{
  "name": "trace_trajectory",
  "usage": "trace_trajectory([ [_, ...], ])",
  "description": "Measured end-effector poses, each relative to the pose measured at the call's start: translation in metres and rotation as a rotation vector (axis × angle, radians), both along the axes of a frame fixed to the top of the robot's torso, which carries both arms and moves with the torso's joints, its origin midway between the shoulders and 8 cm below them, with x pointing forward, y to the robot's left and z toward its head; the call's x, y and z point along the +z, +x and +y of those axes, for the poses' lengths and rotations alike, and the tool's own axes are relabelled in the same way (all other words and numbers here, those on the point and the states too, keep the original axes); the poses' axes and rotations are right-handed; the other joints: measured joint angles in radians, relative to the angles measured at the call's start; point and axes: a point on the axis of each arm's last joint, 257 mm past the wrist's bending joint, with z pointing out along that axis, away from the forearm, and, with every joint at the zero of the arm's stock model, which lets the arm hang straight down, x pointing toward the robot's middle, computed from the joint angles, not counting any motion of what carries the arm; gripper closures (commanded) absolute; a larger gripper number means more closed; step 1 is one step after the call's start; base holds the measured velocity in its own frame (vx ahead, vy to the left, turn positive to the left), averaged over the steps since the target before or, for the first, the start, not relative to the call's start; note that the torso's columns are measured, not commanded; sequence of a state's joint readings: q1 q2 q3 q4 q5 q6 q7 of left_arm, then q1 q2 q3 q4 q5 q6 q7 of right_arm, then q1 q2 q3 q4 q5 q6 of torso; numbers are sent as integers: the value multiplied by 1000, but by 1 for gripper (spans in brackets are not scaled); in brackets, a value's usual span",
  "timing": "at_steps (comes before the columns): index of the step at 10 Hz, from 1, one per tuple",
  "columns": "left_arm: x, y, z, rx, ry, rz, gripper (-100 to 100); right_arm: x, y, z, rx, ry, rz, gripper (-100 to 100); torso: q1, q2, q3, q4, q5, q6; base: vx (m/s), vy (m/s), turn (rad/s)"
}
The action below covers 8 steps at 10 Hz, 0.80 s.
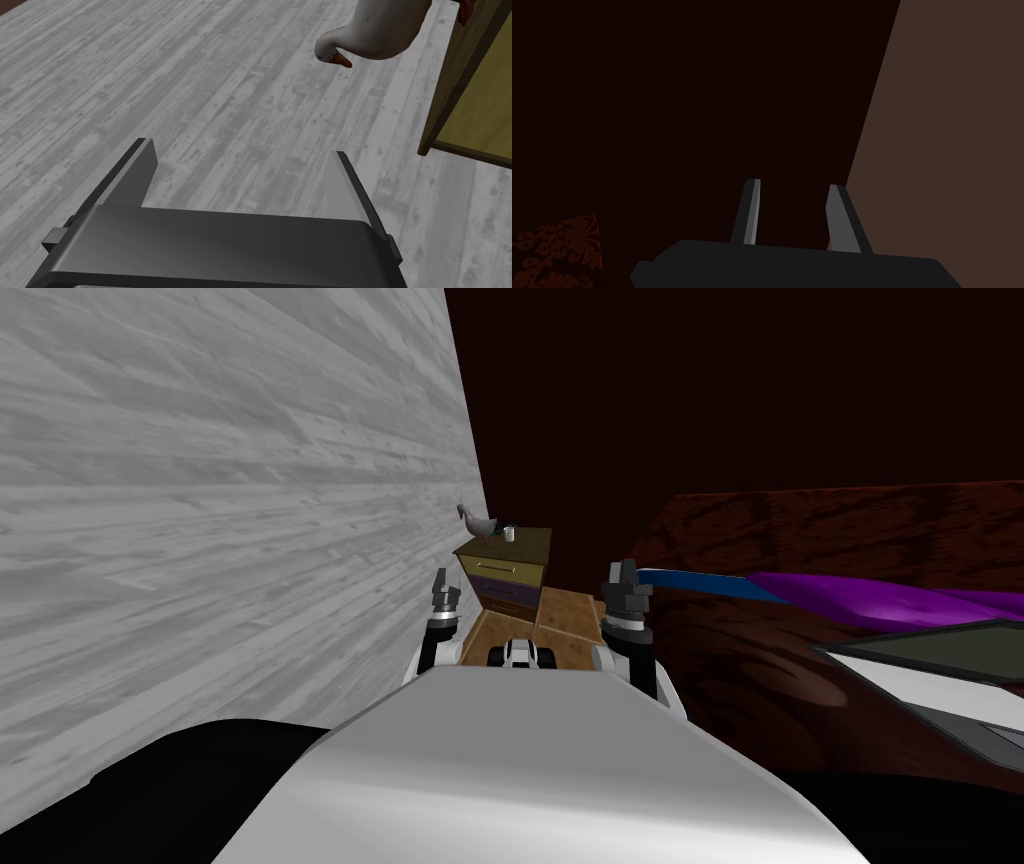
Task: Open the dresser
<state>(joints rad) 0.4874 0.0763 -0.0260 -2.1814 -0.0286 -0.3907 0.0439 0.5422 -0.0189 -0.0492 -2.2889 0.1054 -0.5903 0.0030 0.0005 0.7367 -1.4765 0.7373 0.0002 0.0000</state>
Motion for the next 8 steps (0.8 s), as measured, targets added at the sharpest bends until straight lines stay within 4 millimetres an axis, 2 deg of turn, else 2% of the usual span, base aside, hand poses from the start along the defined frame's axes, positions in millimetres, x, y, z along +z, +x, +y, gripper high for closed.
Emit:
trace_trajectory([
  [8, -53, 23, -11, -56, 58, 94, -100, 0, 0, 0, 0, 0, 0, 0, 0, 2, 1, 1, 0, 0, 51, 18, -47],
])
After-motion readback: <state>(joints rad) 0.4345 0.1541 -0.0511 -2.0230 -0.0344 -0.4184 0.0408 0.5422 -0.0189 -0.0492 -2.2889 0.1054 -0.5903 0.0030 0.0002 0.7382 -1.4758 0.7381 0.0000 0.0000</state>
